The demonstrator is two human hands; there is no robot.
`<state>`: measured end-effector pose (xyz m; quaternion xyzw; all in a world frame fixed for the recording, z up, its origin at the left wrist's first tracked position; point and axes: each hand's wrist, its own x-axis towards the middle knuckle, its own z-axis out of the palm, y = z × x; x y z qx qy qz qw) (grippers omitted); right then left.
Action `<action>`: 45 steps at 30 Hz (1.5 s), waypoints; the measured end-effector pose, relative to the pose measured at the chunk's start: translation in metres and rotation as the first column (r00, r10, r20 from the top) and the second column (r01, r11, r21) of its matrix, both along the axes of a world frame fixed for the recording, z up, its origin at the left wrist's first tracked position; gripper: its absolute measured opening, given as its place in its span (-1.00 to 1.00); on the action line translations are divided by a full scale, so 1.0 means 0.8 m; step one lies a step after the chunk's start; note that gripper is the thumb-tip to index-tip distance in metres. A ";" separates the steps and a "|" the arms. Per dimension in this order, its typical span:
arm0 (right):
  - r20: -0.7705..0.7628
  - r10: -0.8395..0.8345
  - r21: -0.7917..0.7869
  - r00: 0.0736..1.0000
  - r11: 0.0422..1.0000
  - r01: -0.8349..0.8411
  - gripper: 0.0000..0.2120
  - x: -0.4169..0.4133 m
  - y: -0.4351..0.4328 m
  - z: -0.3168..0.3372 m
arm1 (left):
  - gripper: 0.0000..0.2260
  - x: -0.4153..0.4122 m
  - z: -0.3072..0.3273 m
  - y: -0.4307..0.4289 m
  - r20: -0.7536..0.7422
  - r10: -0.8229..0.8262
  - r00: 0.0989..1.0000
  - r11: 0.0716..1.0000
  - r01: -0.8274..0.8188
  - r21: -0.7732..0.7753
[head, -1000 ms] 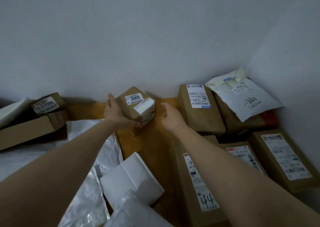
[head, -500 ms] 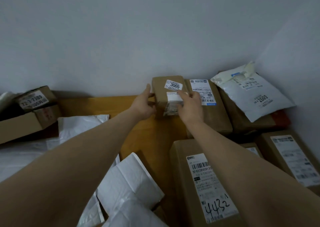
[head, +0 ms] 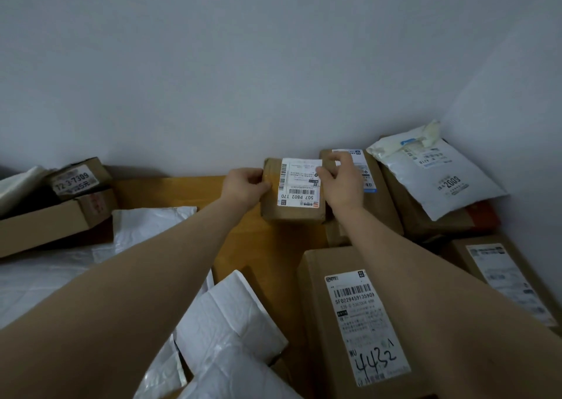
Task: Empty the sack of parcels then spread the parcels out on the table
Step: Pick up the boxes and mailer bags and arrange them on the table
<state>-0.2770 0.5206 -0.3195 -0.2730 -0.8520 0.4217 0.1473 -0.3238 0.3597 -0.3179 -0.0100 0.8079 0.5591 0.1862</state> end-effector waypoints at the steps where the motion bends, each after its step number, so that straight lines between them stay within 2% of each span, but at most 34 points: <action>1: 0.011 0.014 -0.012 1.000 1.000 -0.014 -0.75 0.000 0.002 -0.002 | -0.61 0.002 -0.001 0.001 0.025 -0.006 1.000 1.000 0.005 0.018; 4: 0.071 0.128 0.003 0.989 0.992 -0.129 -0.72 0.005 0.006 -0.010 | -0.60 0.003 -0.003 0.006 0.064 -0.020 0.998 0.999 0.017 0.043; 6: 0.126 0.221 0.082 0.967 0.969 -0.232 -0.64 0.010 0.003 -0.013 | -0.61 0.003 -0.004 0.010 0.079 -0.023 0.997 0.999 0.020 0.045; 9: 0.314 0.351 0.293 0.882 0.848 -0.442 -0.42 0.017 -0.008 -0.015 | -0.53 0.004 -0.001 0.013 0.103 -0.058 0.993 0.998 0.055 0.031; 11: 0.451 0.351 0.393 0.821 0.747 -0.536 -0.42 0.017 -0.015 -0.017 | -0.48 0.003 0.002 0.008 0.104 -0.085 0.991 0.996 0.087 -0.019; 13: 0.519 0.292 0.443 0.804 0.712 -0.545 -0.47 0.014 -0.019 -0.018 | -0.49 -0.003 0.000 -0.004 0.096 -0.078 0.992 0.993 0.086 -0.082; 15: 0.548 0.215 0.474 0.808 0.717 -0.512 -0.49 0.009 -0.025 -0.014 | -0.56 -0.008 -0.003 -0.022 0.090 -0.044 0.995 0.985 0.059 -0.163; 17: 0.571 0.166 0.543 0.804 0.659 -0.521 -0.46 0.010 -0.034 -0.009 | -0.64 -0.005 -0.001 -0.044 0.095 -0.045 0.994 0.964 0.068 -0.257; 20: 0.463 0.298 0.614 0.835 0.572 -0.544 -0.47 0.023 -0.059 -0.002 | -0.64 0.013 0.000 -0.078 0.128 -0.091 0.988 0.911 0.134 -0.391; 22: 0.387 0.461 0.529 0.799 0.599 -0.602 -0.56 0.037 -0.082 0.001 | -0.69 0.029 0.001 -0.102 0.208 -0.106 0.972 0.889 0.186 -0.417; 24: 0.416 0.574 0.263 0.706 0.667 -0.697 -0.67 0.054 -0.111 0.009 | -0.72 0.050 0.006 -0.128 0.322 -0.125 0.939 0.882 0.253 -0.397; 26: 0.503 0.660 -0.124 0.558 0.694 -0.709 -0.72 0.068 -0.132 0.013 | -0.63 0.068 0.011 -0.144 0.456 -0.180 0.872 0.854 0.368 -0.367; 28: 0.605 0.711 -0.366 0.358 0.648 -0.668 -0.60 0.085 -0.146 0.017 | -0.56 0.091 0.021 -0.155 0.581 -0.255 0.773 0.796 0.509 -0.327; 30: 0.681 0.706 -0.449 0.195 0.613 -0.651 -0.44 0.108 -0.155 0.021 | -0.46 0.120 0.029 -0.162 0.699 -0.327 0.636 0.716 0.650 -0.255; 32: 0.729 0.676 -0.438 0.107 0.580 -0.686 -0.32 0.131 -0.159 0.024 | -0.36 0.147 0.031 -0.163 0.754 -0.366 0.546 0.645 0.733 -0.217; 34: 0.767 0.635 -0.370 0.089 0.552 -0.748 -0.23 0.149 -0.162 0.026 | -0.32 0.170 0.030 -0.159 0.749 -0.391 0.536 0.614 0.757 -0.221; 35: 0.771 0.626 -0.337 0.116 0.557 -0.759 -0.21 0.156 -0.163 0.025 | -0.32 0.180 0.030 -0.158 0.734 -0.404 0.546 0.609 0.759 -0.230; 39: 0.676 0.649 -0.220 0.349 0.630 -0.745 -0.25 0.180 -0.174 0.032 | -0.37 0.204 0.030 -0.166 0.614 -0.410 0.675 0.643 0.691 -0.330; 41: 0.562 0.694 -0.249 0.451 0.661 -0.707 -0.25 0.190 -0.182 0.049 | -0.37 0.205 0.037 -0.177 0.582 -0.360 0.729 0.694 0.626 -0.355; 43: 0.486 0.750 -0.350 0.448 0.637 -0.687 -0.30 0.196 -0.194 0.072 | -0.51 0.202 0.050 -0.193 0.603 -0.329 0.727 0.703 0.615 -0.358; 45: 0.519 0.791 -0.476 0.324 0.582 -0.659 -0.32 0.200 -0.212 0.092 | -0.65 0.199 0.060 -0.210 0.691 -0.307 0.654 0.675 0.662 -0.326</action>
